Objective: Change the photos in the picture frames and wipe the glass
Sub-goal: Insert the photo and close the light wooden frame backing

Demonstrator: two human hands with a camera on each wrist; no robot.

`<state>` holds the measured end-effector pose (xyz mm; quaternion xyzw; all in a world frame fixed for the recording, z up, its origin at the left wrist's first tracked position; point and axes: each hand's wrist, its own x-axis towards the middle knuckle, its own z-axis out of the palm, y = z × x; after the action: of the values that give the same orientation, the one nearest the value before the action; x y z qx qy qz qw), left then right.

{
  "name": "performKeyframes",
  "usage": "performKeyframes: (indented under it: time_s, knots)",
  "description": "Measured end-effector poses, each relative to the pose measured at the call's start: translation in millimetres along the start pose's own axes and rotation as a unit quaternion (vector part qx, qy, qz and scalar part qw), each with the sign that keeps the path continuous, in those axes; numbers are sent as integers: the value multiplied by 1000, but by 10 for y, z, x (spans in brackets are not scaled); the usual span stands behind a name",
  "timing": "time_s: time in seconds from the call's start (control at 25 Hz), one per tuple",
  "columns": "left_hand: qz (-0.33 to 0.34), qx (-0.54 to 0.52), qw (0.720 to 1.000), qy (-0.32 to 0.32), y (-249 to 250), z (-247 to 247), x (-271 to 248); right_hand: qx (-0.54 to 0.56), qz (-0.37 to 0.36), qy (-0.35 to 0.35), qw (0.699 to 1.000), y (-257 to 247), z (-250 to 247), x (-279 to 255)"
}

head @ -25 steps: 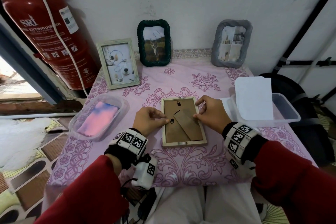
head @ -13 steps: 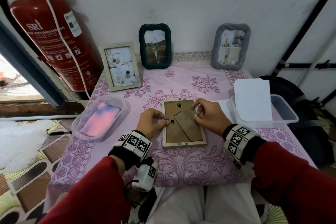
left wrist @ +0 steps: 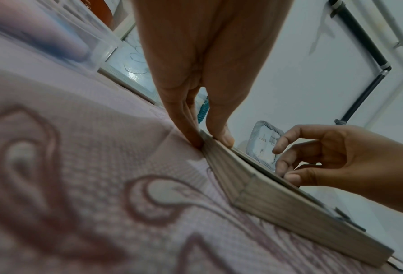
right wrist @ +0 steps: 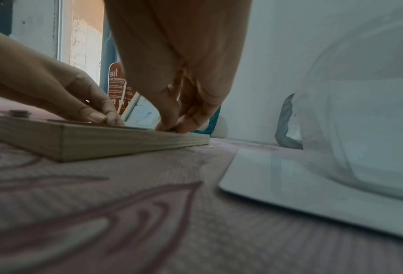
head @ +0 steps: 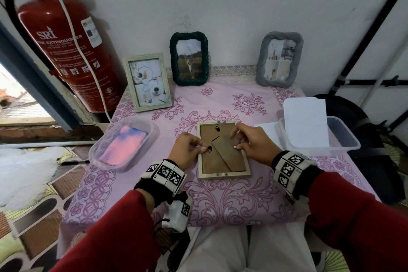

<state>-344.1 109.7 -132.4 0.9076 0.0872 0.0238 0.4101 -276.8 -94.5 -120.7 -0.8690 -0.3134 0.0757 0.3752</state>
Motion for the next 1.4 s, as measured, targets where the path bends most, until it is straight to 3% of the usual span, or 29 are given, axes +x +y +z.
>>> performKeyframes:
  time_s: [0.16, 0.24, 0.32, 0.4, 0.52, 0.8, 1.04, 1.4]
  knots:
    - [-7, -40, 999, -27, 13, -66, -2, 19, 31, -4, 999, 1, -59, 21]
    - [-9, -80, 997, -15, 48, -103, -5, 10, 42, 30, 999, 7, -116, 99]
    - [45, -16, 999, 15, 104, -117, -21, -20, 44, 53, 997, 9, -158, 209]
    - [97, 28, 993, -53, 194, -96, -64, -71, 32, 39, 996, -6, -163, 342]
    - [114, 31, 974, -193, 254, -13, -148, -167, 30, -36, 985, -18, -109, 521]
    - [142, 21, 956, -254, 174, -43, -86, -262, 21, -115, 958, -6, -25, 606]
    - [144, 2, 959, -244, 160, -4, -87, -318, 12, -137, 938, -9, -6, 661]
    - [167, 66, 952, -247, 208, 36, -63, -269, 23, -128, 954, -10, -73, 651]
